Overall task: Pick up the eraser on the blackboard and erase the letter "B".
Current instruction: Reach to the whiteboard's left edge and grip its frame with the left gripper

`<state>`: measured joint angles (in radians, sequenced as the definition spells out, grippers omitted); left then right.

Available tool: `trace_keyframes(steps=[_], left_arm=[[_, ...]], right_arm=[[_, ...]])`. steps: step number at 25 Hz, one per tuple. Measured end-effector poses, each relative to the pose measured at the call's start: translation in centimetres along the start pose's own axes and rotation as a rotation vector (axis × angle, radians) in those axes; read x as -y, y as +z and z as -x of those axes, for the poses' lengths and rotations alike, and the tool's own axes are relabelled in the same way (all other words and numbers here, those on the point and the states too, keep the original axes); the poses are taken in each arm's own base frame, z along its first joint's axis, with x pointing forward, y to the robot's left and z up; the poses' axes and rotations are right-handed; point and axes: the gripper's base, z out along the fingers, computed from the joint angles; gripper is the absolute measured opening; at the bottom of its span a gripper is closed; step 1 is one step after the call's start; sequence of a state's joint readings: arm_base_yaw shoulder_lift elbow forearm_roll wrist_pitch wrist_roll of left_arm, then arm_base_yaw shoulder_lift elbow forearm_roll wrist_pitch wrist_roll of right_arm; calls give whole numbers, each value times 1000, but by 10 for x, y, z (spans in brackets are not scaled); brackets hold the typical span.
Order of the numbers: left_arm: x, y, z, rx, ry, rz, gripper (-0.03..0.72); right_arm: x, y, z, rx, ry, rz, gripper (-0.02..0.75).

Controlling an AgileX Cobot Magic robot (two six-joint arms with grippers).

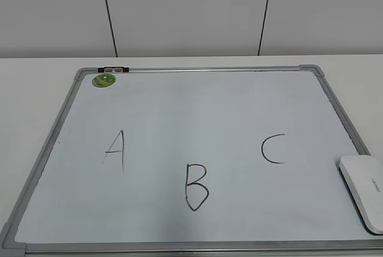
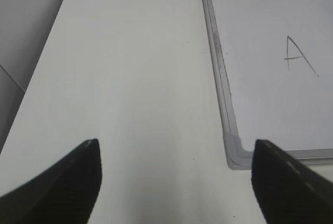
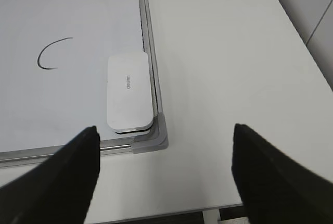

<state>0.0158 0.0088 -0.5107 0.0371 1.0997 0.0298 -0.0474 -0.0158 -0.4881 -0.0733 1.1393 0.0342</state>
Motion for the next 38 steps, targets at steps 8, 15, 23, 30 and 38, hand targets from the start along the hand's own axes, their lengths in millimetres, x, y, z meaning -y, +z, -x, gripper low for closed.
trace_keyframes(steps=[8,15,23,30,38], left_arm=[[0,0,0,0,0,0,679],[0,0,0,0,0,0,657],[0,-2,4,-5,0,0,648],[-1,22,41,-150,6,-8,629],[2,80,87,-276,-15,-49,595]], right_arm=[[0,0,0,0,0,0,586],[0,0,0,0,0,0,587],[0,0,0,0,0,0,587],[0,0,0,0,0,0,587],[0,0,0,0,0,0,587]])
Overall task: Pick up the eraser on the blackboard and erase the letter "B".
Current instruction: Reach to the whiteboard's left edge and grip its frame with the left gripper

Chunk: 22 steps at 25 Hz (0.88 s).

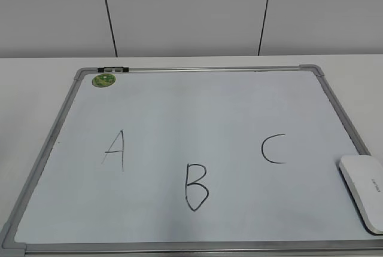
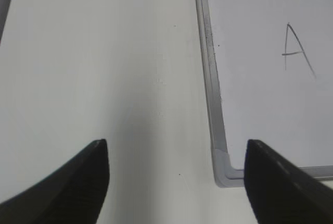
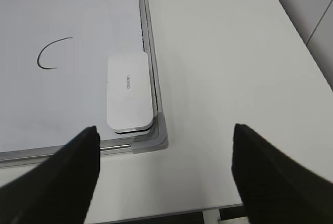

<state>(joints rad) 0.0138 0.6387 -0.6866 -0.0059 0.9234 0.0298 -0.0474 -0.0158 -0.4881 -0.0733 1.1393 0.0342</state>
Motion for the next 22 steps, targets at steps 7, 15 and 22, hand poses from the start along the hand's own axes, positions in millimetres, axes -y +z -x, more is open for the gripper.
trace_keyframes(steps=[7,15,22], left_arm=[[3,54,42,-186,-28,-45,588],[6,129,80,-360,-34,-98,587],[10,192,103,-452,-66,-154,528]], right_arm=[[0,0,0,0,0,0,587],[0,0,0,0,0,0,587],[0,0,0,0,0,0,587]])
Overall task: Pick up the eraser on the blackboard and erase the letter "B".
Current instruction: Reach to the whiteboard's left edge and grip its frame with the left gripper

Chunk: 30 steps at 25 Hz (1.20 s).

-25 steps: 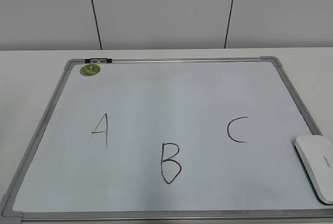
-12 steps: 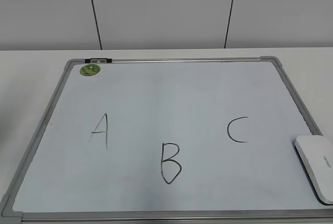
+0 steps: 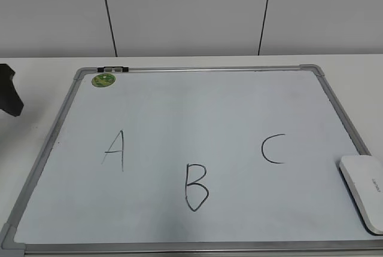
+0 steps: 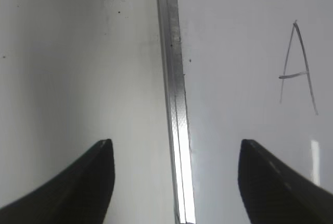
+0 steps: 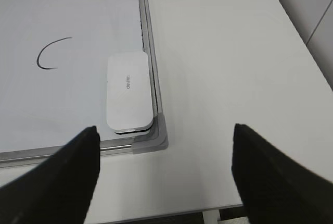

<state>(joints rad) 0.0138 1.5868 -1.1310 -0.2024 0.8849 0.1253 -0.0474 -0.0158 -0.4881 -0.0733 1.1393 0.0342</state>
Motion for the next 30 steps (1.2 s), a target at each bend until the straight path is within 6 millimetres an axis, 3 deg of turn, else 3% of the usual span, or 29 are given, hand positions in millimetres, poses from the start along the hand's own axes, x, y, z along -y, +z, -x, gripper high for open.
trace_keyframes(steps=[8,13,30], left_arm=[[14,58,23,-118,38,-22,484],[18,81,32,-156,48,-31,480],[10,113,43,-155,44,22,421]], right_arm=[[0,0,0,0,0,0,587],[0,0,0,0,0,0,587],[0,0,0,0,0,0,587]])
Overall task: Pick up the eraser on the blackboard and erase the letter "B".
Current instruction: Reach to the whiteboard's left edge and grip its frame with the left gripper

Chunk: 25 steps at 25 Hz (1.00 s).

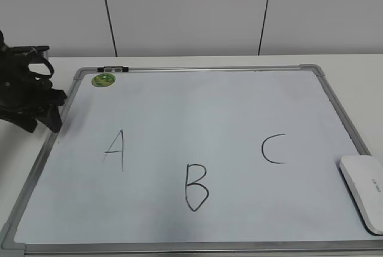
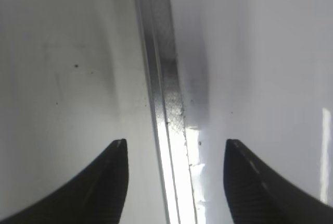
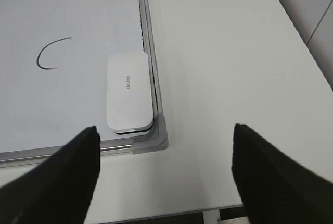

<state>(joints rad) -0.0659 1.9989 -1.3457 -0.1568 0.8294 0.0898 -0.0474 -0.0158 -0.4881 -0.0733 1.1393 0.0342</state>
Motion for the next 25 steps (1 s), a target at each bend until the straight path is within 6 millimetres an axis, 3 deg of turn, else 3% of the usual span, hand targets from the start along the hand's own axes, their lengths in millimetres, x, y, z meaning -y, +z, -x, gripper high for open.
trace_keyframes(steps=[13,25], left_arm=[[-17,19,6,-21,-49,1,304],[-18,30,7,-43,-57,-2,289]], right_arm=[[0,0,0,0,0,0,587],[0,0,0,0,0,0,587]])
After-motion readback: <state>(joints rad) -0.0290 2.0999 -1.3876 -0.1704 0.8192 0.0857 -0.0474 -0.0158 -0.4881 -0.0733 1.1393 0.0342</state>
